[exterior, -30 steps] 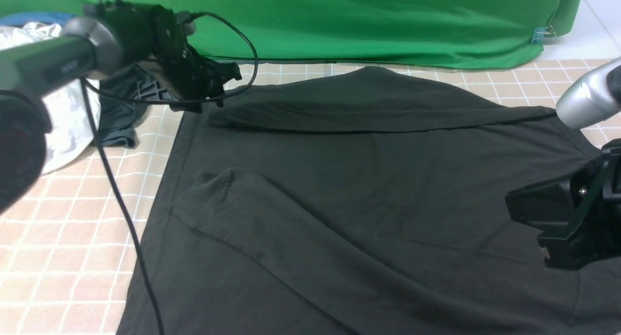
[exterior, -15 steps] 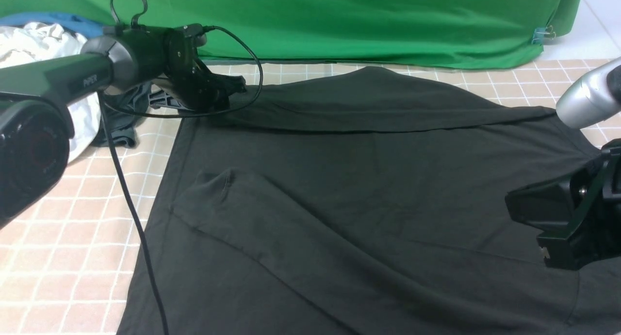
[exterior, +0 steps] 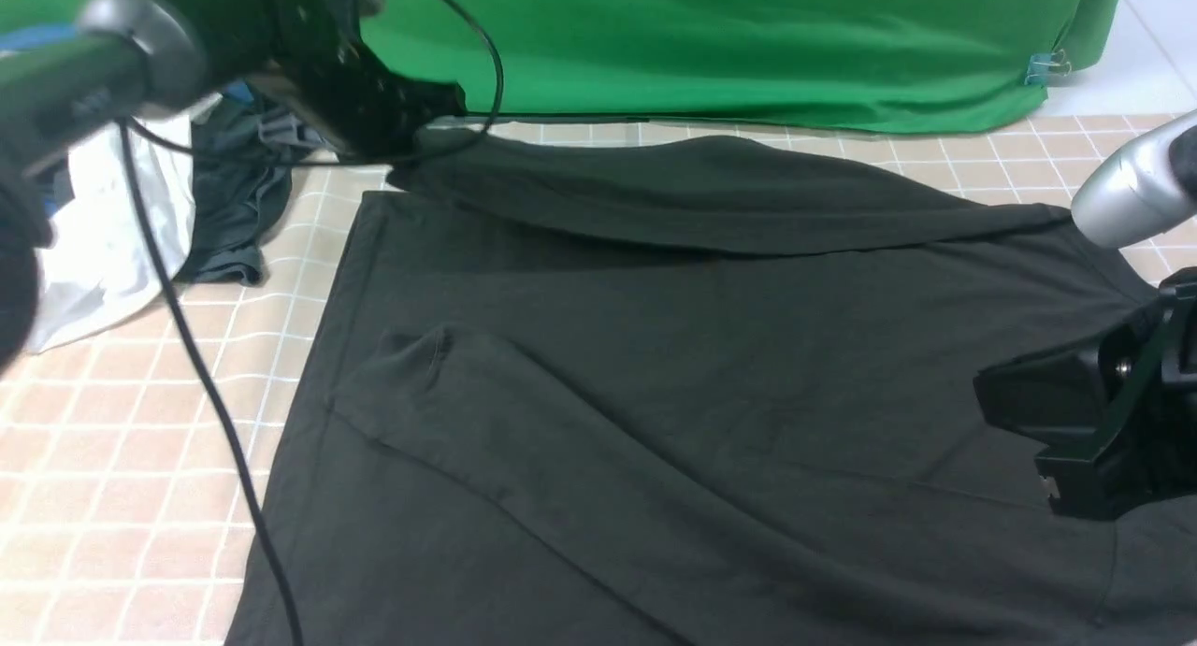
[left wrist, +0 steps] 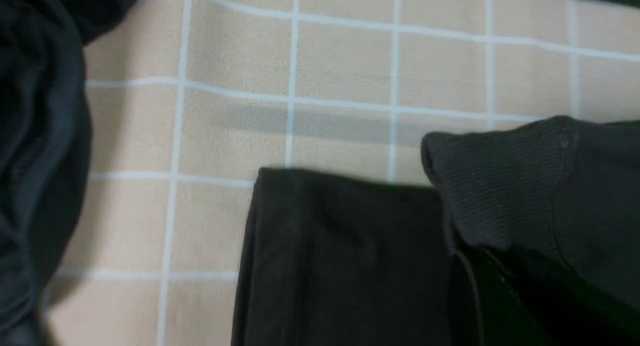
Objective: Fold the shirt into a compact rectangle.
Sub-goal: 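Fold the left side of the dark shirt inward over its body with the left gripper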
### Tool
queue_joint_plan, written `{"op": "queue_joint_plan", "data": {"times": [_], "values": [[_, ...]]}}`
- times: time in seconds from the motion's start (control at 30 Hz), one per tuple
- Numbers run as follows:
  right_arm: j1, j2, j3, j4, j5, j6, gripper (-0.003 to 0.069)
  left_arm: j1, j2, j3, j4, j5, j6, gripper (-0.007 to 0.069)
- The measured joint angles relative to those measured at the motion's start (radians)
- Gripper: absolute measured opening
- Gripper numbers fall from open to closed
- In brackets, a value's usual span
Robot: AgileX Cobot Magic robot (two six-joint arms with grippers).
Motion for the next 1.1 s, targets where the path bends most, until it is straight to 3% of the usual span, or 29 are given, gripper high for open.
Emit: {"op": "queue_joint_plan", "data": {"times": [0.17,0.33,0.5,0.8,1.1], "values": [[0.0,0.0,0.0,-0.13,0.0,0.024,0.0091,0.0,-0.076,0.0,-0.001,0.138,0.0,0.0031],[0.0,0.0,0.0,-0.398,0.031,0.214,0.0091,0.0,-0.132,0.001,-0.037,0.305,0.0,0.0031],[0.0,0.0,0.0,-0.523,0.087,0.292,0.0091,0.0,-0.19,0.079,-0.072,0.368,-0.001,0.0031],[0.0,0.0,0.0,-0.554,0.113,0.31,0.0091,0.0,-0.339,0.289,-0.049,0.37,-0.052,0.0031],[0.0,0.0,0.0,-0.554,0.113,0.313,0.0091,0.0,-0.401,0.314,0.0,0.401,-0.07,0.0031]]}}
